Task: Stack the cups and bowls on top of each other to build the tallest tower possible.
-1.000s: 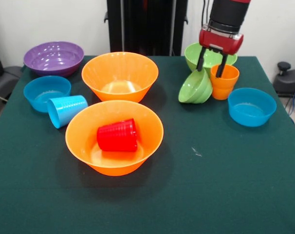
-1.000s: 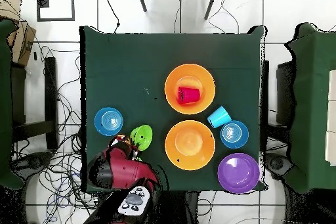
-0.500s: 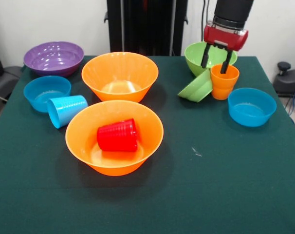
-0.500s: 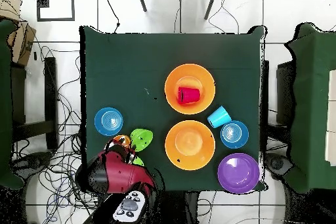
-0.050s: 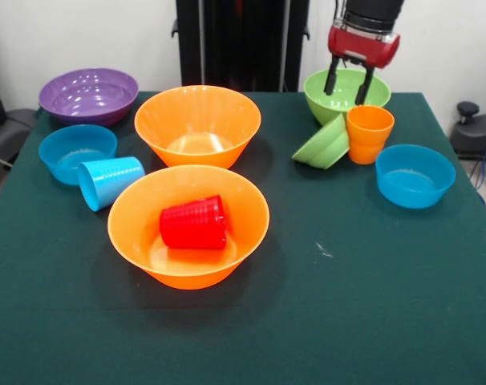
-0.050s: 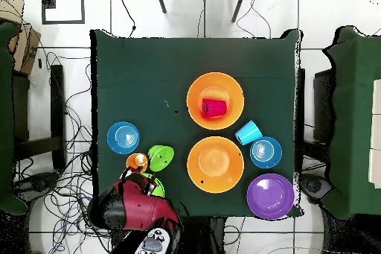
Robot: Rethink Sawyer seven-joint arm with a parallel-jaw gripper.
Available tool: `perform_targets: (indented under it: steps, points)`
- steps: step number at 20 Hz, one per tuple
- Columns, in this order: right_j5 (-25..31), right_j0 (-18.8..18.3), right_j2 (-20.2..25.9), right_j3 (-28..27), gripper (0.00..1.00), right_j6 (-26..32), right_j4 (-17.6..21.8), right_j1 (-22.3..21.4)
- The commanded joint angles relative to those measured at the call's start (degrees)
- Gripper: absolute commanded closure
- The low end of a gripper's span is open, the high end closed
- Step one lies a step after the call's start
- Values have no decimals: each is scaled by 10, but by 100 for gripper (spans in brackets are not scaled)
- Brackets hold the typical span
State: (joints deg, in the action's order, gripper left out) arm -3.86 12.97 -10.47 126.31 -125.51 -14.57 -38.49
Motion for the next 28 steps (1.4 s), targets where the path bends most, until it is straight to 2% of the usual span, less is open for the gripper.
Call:
perform_targets:
  steps: [1,14,20,28]
  points:
    - [-6,-19,72,43,0,-108,13,-18]
    - [-61,15,63,9,0,-131,-20,61]
    - [-82,11,70,-5,0,-134,-22,86]
    - [-94,15,74,-2,0,-141,-25,89]
